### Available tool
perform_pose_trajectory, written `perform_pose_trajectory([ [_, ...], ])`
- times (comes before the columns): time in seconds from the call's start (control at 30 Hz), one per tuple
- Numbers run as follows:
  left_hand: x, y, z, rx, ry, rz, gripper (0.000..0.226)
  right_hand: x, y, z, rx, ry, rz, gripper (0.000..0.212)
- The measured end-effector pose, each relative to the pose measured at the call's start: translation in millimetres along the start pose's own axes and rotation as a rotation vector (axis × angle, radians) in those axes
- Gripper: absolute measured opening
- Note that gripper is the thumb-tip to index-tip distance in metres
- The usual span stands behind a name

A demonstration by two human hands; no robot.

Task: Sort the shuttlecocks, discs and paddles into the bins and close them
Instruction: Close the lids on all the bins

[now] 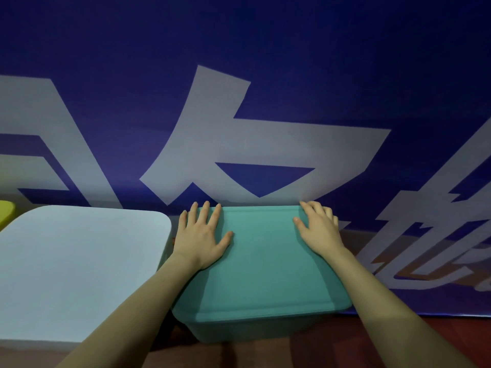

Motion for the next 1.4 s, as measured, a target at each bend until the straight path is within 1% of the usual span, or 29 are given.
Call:
perform_pose_trajectory([
  [0.07,0.4,2.2,0.0,-0.007,-0.012,0.008,0.094,-0.7,1.8,2.8,-0.002,-0.018,0.016,0.048],
  [0.17,-1.3,5.6,-4.7,-0.030,-0.078,-0.020,0.092,-4.0,4.0,-9.9,-0.043,-0.039,0.050,0.039],
  [0.23,-2.5,7.3,-11.1,-0.059,-0.122,-0.045,0.092,-7.2,4.7,-23.0,-0.070,-0.031,0.100,0.033],
  [0.3,-2.2,5.6,-15.3,-0.057,-0.138,-0.031,0.093,-9.7,3.8,-30.5,-0.068,-0.031,0.162,0.031],
  [0.4,-1.6,3.0,-16.0,-0.034,-0.101,-0.025,0.096,-12.7,1.2,-27.3,-0.018,-0.067,0.265,0.030],
  [0.53,1.0,-1.2,-17.8,-0.019,-0.015,-0.023,0.086,-22.7,-0.7,-14.4,0.022,-0.135,0.398,0.026],
  [0.73,1.4,-2.3,-15.1,-0.025,0.002,-0.026,0.085,-27.3,-11.4,-7.8,0.090,-0.157,0.403,0.028],
  [0.87,0.1,-3.3,-15.3,-0.028,0.007,-0.029,0.085,-30.3,-12.5,-7.7,0.092,-0.182,0.507,0.018],
  [1.07,0.7,-1.4,-12.6,-0.010,0.005,-0.057,0.086,-31.2,-15.1,-4.6,0.169,-0.215,0.469,0.022],
  [1.13,-0.6,-0.4,-13.2,-0.005,0.000,-0.051,0.087,-29.7,-14.6,-3.3,0.183,-0.196,0.382,0.025],
  [1.27,-2.3,6.3,-7.4,-0.002,-0.028,-0.008,0.093,-21.4,-9.8,-2.9,0.172,-0.143,0.225,0.027],
  [1.4,-4.8,6.3,0.9,0.001,-0.061,0.052,0.094,-19.2,-9.3,-4.8,0.155,-0.119,0.187,0.030],
])
Point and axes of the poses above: each hand's wrist, its own z-axis towards the middle knuckle, its own y-axis out of the back of the hand, x = y × z, the point moved 9 cm from there along z, towards the middle knuckle, and after that the axes turned 1 degree about y, right-handed, at the moved point
